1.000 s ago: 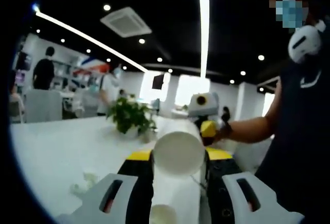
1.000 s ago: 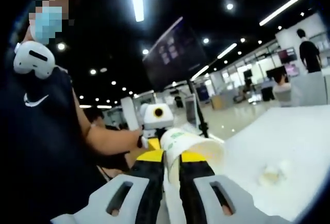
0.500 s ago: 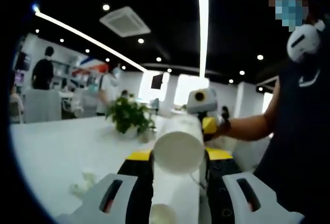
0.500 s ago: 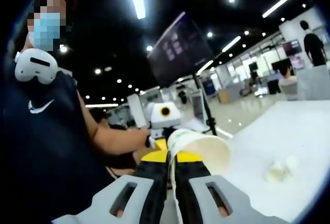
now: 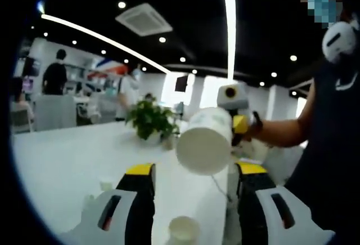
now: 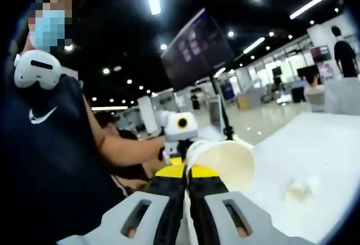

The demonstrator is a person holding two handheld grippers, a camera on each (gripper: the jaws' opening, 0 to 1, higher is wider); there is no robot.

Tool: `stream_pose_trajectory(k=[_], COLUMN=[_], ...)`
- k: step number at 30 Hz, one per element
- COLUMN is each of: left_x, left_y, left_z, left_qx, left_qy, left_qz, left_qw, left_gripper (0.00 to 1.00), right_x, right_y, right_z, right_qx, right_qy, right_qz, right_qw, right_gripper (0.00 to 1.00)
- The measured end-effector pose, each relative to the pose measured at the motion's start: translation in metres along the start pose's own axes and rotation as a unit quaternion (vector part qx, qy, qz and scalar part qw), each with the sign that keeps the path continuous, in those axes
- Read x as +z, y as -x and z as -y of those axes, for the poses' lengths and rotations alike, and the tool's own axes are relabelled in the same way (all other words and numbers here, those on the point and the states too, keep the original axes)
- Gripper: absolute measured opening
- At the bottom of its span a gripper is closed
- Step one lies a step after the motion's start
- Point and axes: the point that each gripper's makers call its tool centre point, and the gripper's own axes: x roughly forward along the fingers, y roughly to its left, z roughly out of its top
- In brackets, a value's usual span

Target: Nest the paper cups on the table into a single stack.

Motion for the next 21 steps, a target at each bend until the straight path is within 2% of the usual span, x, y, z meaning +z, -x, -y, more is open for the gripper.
stream_pose_trajectory(k=[4,5,8,10,13,14,15,18,21], left_x=[-0.005,-0.005,-0.007,-0.01,-0.027,-0.039,-0.045,-0.048,-0.05], left_y=[0.004,0.004,0.008,0.011,0.02,0.024,0.026,0.033,0.04], left_z=[-0.017,-0.018,-0.023,-0.028,-0.043,-0.048,-0.051,-0.056,-0.062], left_qx=[0.047,0.051,0.066,0.081,0.122,0.139,0.147,0.16,0.18], left_qy=[-0.007,-0.006,-0.003,-0.01,-0.042,-0.053,-0.049,-0.03,-0.033], left_qz=[-0.009,-0.009,-0.003,-0.007,-0.05,-0.08,-0.09,-0.074,-0.072], left_qw=[0.9988,0.9987,0.9978,0.9966,0.9904,0.9857,0.9838,0.9839,0.9805], left_gripper=[0.8,0.86,0.97,0.98,0.99,0.99,0.99,0.99,0.99], right_x=[-0.003,-0.004,-0.004,-0.009,-0.012,-0.012,-0.011,-0.009,-0.006], right_y=[0.001,0.001,-0.001,0.001,0.0,0.0,-0.001,-0.001,-0.002], right_z=[0.006,0.006,0.007,0.009,0.006,0.005,0.005,0.005,0.005], right_qx=[-0.019,-0.022,-0.027,-0.037,-0.04,-0.041,-0.045,-0.052,-0.055], right_qy=[0.047,0.053,0.068,0.084,0.085,0.091,0.101,0.119,0.133], right_qz=[-0.046,-0.056,-0.079,-0.114,-0.146,-0.153,-0.163,-0.187,-0.208], right_qw=[0.9977,0.9968,0.9942,0.9892,0.9847,0.9833,0.9805,0.9737,0.9673], right_gripper=[0.0,0.0,0.0,0.0,0.0,0.0,0.0,0.0,0.0])
